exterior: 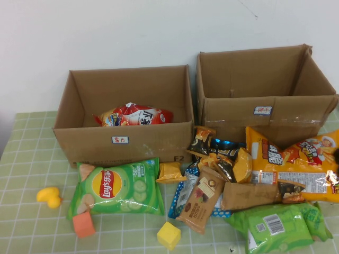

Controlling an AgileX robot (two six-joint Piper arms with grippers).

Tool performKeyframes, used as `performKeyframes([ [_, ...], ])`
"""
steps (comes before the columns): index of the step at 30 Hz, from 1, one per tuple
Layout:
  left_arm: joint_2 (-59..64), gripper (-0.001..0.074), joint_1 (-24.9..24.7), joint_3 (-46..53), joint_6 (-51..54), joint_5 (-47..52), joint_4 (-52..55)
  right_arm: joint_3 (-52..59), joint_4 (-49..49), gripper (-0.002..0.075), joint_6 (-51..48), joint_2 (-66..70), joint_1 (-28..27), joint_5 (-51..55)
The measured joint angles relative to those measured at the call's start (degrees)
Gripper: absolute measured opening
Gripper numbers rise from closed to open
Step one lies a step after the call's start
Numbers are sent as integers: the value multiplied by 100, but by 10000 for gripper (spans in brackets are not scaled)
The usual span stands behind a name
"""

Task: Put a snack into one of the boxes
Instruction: Pick up the potato chip

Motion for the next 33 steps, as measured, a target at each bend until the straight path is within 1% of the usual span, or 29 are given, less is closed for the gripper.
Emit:
performKeyframes([
  [2, 0, -3, 0, 0, 0, 0, 0, -66, 186, 566, 0, 396, 0, -291],
  [3, 0, -3, 0, 0, 0, 0, 0, -104, 263, 604, 6, 566, 0, -471],
  [4, 0, -3, 0, 0, 0, 0, 0, -131, 331, 629, 6, 721, 0, -646],
  [7, 0, -3, 0, 0, 0, 0, 0, -237, 382, 659, 6, 1086, 0, -1054],
  [11, 0, -3, 0, 0, 0, 0, 0, -488, 439, 668, 6, 1521, -143, -1333],
  [15, 0, -3, 0, 0, 0, 0, 0, -794, 439, 671, 6, 1974, -375, -1373],
  [18, 0, -3, 0, 0, -14, 0, 0, -920, 577, 671, -267, 2288, -438, -1373],
  [22, 0, -3, 0, 0, -14, 0, 0, -1003, 1170, 671, -875, 2686, -438, -1399],
  [25, 0, -3, 0, 0, -14, 0, 0, -1029, 1392, 671, -1080, 2869, -438, -1514],
  [29, 0, -3, 0, 0, -14, 0, 0, -1116, 1457, 666, -1184, 2960, -448, -1528],
  [31, 0, -3, 0, 0, -14, 0, 0, -1137, 1478, 638, -1208, 2982, -448, -1537],
  [33, 0, -3, 0, 0, -14, 0, 0, -1137, 1487, 568, -1236, 2982, -448, -1537],
])
